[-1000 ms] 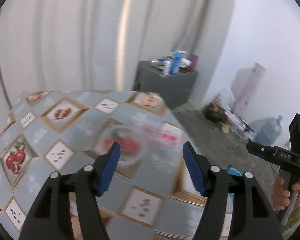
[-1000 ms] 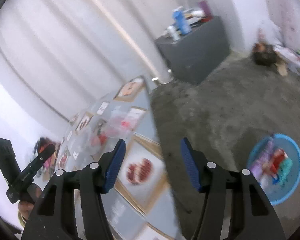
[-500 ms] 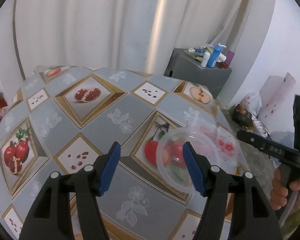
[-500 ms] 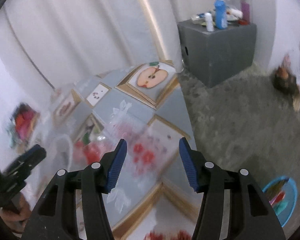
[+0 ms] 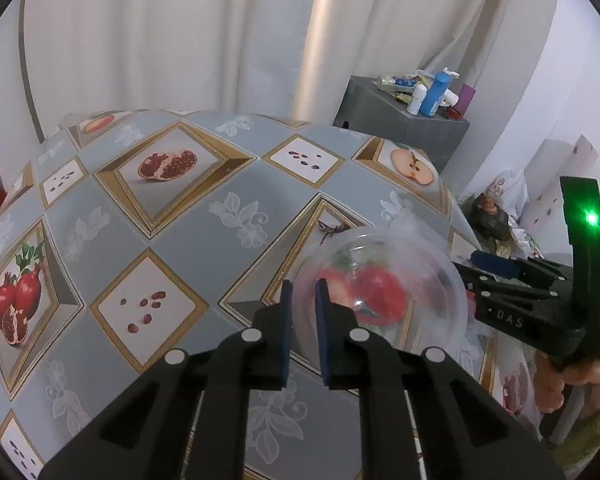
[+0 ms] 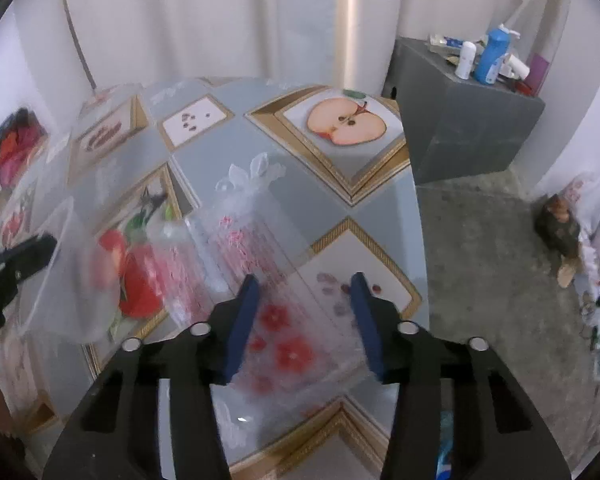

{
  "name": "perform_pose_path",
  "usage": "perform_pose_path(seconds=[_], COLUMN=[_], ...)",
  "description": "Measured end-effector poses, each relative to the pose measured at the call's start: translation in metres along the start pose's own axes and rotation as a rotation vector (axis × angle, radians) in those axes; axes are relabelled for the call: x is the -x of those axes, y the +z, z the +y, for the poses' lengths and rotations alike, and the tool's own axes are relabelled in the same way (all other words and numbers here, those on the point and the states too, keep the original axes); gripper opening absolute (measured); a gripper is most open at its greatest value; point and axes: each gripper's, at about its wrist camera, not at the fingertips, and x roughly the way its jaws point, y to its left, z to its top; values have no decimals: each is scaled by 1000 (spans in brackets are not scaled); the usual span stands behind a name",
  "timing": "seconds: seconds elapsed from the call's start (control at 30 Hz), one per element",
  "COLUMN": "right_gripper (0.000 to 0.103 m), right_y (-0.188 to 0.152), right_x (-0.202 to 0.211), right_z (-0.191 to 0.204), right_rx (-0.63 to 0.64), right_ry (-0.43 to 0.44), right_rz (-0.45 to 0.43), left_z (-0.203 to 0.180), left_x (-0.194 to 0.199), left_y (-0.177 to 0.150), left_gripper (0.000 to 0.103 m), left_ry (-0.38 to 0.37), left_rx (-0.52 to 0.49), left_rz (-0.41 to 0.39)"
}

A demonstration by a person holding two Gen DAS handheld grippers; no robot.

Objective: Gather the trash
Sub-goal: 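Grasp the clear plastic tub rim with the left tool while the right tool grasps the clear printed bag, then lift the clear tub and printed bag off the table with both tools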

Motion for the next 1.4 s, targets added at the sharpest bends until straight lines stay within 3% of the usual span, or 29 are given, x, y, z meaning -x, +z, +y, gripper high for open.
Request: perform_pose_path(seconds=[0.17, 0.47, 0.73, 0.9, 1.13, 1.17, 1.23, 1.3, 1.4], right_gripper=[23, 7, 5, 5, 5, 5, 5, 5, 5], right_y=[-10, -61, -125, -180, -226, -228, -231, -232, -235], right_x=[4, 33, 70, 102, 128, 128, 129, 127, 129], right_z=[9, 25, 40, 51, 52, 51, 47, 46, 43], right_rx=[-3, 8, -22, -68, -186, -204, -244, -268, -300], right_ry=[5, 40, 117, 194, 243, 251, 264, 277, 276], right_rz=[31, 61, 83, 99, 109, 110, 108, 112, 106], left_z=[-6, -14, -18, -5, 9, 9, 10, 13, 12], left_x=[13, 52, 104, 134, 151, 153, 157, 168, 188], left_y=[-9, -50, -101, -141, -177, -180, -183, -184, -185], left_gripper=[8, 7, 6, 6, 7, 9, 26, 53, 67], left_ry=[1, -13, -37, -35, -31, -31, -33, -26, -20], left_rx=[-26, -38, -37, 20, 68, 60, 47, 50, 30], left_rz=[-15, 2, 18, 34, 49, 51, 45, -5, -92])
